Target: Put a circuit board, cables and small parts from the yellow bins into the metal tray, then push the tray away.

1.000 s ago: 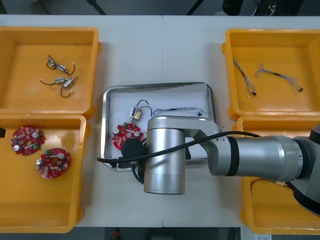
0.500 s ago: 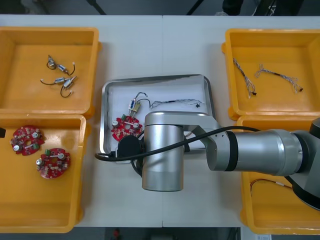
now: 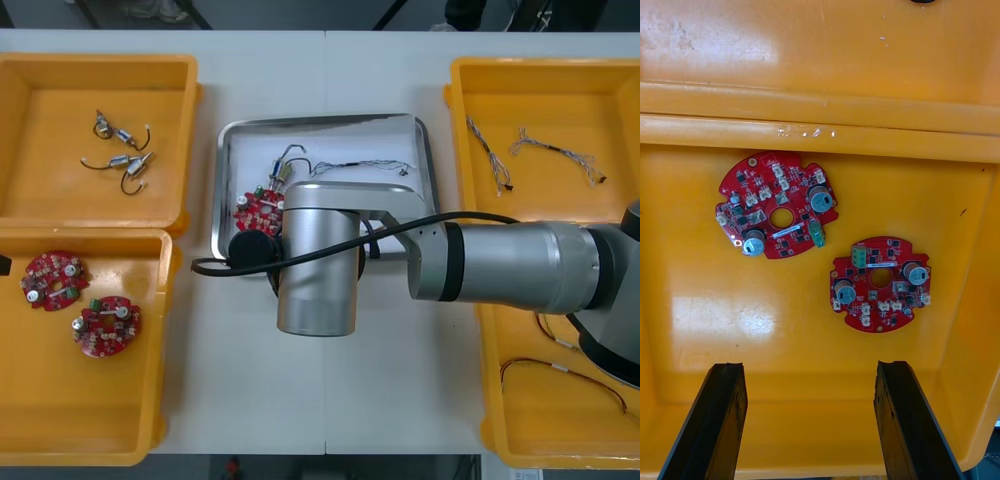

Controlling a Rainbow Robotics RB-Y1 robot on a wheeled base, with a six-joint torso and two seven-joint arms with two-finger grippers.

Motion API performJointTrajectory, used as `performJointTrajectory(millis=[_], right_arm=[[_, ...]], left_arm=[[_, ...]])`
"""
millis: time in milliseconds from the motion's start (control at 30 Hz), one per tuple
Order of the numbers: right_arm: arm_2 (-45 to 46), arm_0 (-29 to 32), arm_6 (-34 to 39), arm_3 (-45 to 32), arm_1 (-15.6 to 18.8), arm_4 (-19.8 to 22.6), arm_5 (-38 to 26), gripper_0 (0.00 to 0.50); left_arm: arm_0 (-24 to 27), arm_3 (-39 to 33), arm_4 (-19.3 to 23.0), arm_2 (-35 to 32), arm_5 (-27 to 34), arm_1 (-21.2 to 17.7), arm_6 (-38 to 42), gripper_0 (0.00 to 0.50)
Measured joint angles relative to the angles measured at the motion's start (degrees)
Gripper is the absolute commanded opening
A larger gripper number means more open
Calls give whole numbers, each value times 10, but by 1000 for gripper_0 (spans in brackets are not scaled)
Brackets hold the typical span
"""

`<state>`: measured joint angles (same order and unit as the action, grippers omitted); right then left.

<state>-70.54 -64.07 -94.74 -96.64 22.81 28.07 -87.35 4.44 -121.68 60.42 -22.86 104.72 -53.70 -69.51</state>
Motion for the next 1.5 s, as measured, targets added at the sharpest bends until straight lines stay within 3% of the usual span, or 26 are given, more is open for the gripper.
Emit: performJointTrajectory(millis=[567, 1500], right_arm=[[5, -52, -3, 129, -22, -11, 85, 0], [18, -64, -25, 260, -46, -76, 229, 0]], left_arm=[[0, 0, 0, 0, 0, 0, 0, 500], [0, 0, 0, 0, 0, 0, 0, 500]])
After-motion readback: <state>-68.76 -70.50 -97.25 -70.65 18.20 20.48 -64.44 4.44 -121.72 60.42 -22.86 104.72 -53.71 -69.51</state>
